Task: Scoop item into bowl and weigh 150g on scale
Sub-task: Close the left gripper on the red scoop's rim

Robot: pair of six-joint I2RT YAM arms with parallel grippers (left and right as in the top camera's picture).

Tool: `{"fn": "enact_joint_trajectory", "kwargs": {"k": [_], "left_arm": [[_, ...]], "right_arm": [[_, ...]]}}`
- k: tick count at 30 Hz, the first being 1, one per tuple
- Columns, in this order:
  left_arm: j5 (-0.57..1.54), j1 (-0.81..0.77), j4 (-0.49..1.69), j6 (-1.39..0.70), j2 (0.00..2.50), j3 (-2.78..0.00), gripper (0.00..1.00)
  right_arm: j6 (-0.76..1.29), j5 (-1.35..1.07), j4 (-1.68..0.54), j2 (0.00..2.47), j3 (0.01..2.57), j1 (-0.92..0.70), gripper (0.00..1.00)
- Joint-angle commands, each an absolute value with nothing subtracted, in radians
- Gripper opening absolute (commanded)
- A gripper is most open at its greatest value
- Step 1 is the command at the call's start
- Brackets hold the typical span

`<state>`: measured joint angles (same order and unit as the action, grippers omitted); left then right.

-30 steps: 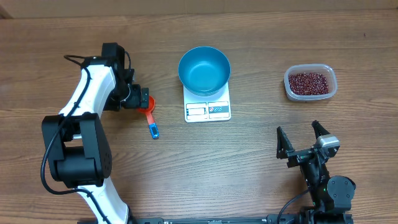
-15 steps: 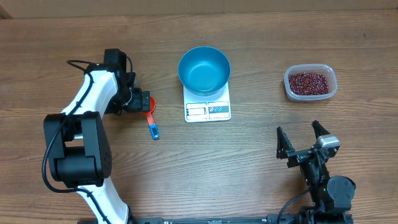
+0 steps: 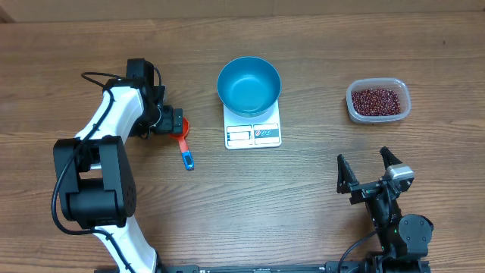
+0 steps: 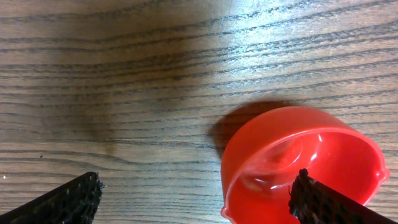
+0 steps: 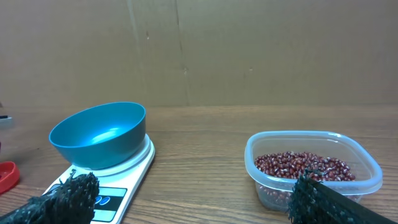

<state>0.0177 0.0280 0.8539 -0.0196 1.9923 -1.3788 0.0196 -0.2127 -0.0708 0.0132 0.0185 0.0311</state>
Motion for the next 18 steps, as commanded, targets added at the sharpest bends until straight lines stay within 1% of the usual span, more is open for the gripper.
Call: {"fn": "enact_joint_trajectory", "kwargs": {"k": [1,4,7,13,18], "left_arm": [[0.019,0.03,0.849,-0.026,2.008,-1.369,0.98],[0.019,0.03,0.846,-0.027,2.008,-1.369,0.96],[0.02,0.03,0.844,-0.027,2.008,-1.368,0.92],[0.019,0.03,0.843,-0.027,2.008,-1.367,0.93],[0.019,0.029,0.836,-0.027,2.008,-1.368,0.81]], "right_arm": [[0.022,-0.211,-0.065,0.014,0.008,0.034,1.0],[0.022,-0.211,-0.065,0.014,0.008,0.034,1.0],[0.022,-0.211,-0.065,0.014,0.008,0.034,1.0],[0.022,-0.211,-0.065,0.014,0.008,0.034,1.0],[0.022,-0.211,-0.065,0.014,0.008,0.034,1.0]]}}
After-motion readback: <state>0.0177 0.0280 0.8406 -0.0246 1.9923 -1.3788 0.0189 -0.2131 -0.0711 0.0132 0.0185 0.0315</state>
